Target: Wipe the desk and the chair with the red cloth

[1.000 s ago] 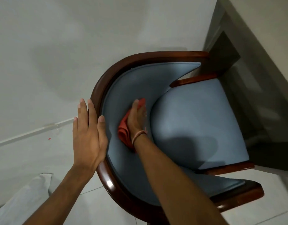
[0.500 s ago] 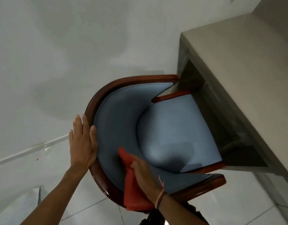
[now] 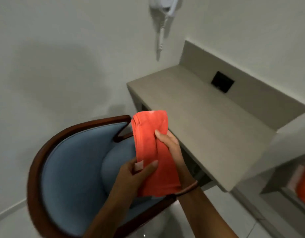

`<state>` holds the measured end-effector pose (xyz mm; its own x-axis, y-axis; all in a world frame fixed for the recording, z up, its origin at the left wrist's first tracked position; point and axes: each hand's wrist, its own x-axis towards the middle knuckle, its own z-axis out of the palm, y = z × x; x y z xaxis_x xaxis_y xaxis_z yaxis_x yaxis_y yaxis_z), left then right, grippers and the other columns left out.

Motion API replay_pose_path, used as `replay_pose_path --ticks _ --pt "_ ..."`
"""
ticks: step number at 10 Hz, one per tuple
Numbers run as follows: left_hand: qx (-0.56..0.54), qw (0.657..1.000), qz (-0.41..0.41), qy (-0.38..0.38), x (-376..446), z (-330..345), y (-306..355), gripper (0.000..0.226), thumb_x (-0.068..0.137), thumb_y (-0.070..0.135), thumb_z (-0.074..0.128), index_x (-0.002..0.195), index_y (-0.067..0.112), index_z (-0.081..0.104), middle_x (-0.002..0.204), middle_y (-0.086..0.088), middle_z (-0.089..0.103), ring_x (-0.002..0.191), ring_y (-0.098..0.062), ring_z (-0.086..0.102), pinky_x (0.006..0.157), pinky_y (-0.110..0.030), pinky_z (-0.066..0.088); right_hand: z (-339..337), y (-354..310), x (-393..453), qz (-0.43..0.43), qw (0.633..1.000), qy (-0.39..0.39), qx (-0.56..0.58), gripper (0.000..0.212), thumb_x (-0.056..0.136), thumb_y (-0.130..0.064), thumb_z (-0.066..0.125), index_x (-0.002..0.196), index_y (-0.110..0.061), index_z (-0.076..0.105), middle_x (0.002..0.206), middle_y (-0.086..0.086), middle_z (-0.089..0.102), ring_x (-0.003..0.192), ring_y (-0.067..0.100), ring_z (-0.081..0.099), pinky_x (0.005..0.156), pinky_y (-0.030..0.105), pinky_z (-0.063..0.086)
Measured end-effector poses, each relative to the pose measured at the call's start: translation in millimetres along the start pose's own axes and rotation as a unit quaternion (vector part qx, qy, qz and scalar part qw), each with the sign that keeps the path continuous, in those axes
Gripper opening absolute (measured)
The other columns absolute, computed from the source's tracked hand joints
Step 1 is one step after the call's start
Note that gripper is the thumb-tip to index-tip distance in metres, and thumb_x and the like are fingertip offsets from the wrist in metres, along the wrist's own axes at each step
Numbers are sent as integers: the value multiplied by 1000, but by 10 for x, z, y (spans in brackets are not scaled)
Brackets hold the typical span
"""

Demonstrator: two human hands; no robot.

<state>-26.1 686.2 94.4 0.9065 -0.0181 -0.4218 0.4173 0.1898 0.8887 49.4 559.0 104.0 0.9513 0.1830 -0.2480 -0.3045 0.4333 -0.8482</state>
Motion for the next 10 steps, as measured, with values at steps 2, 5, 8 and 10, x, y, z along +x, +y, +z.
replay_pose_path --ticks 2,5,8,10 --pt "112 993 20 -33 -91 1666 -486 44 54 23 88 91 3 76 91 -24 79 80 -30 73 74 -42 61 -1866 -897 -810 -93 978 166 -84 22 91 12 54 106 4 68 95 15 69 80 15 65 72 24 54" --pt "206 970 32 -127 19 4489 -1557 30 80 -6 76 106 6 68 83 -6 72 68 -9 67 58 -23 57 -4832 -1645 -1809 -70 924 357 -118 24 88 17 58 100 -3 67 90 10 71 74 15 64 63 20 55" --pt "464 842 235 -144 672 5970 -1840 36 86 19 70 117 24 52 95 5 67 86 -16 69 76 -27 56 -6227 -1978 -1327 50 868 467 -160 20 89 -6 59 107 -2 66 111 25 68 88 29 66 80 38 57" --pt "733 592 303 -144 860 6214 -2002 37 94 33 54 129 24 57 149 -8 43 132 -30 40 104 -40 37 -6216 -1998 -1331 122 844 447 -270 76 95 -20 60 156 1 20 162 20 30 151 34 30 125 39 27"
